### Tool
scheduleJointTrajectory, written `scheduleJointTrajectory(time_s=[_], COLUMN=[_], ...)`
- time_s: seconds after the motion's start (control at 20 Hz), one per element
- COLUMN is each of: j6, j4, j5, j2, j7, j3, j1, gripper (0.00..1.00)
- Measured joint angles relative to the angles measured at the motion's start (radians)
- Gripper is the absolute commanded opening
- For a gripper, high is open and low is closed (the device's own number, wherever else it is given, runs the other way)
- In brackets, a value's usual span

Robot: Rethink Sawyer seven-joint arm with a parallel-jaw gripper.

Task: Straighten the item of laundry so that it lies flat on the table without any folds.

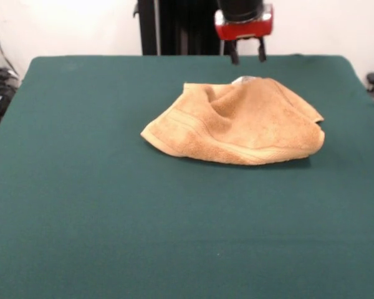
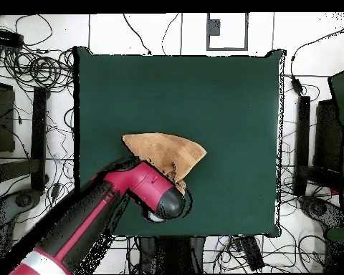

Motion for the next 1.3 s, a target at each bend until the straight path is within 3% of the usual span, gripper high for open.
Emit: scheduleJointTrajectory(time_s=[0.4, 0.65, 1.05, 1.1, 1.25, 1.3], j6=[-0.002, 0.072, 0.386, 0.490, 0.590, 0.680], j4=[0.001, 0.001, 0.002, 0.003, 0.003, 0.003], j5=[0.013, 0.100, 0.267, 0.333, 0.410, 0.485], j2=[-0.023, -0.020, -0.011, -0.012, -0.013, -0.013], j7=[0.000, 0.000, 0.000, 0.000, 0.000, 0.000], j3=[0.000, 0.000, 0.000, 0.000, 0.001, 0.001], j1=[0.045, 0.045, 0.081, 0.096, 0.109, 0.121], gripper=[1.00, 1.00, 1.00, 1.00, 1.00, 1.00])
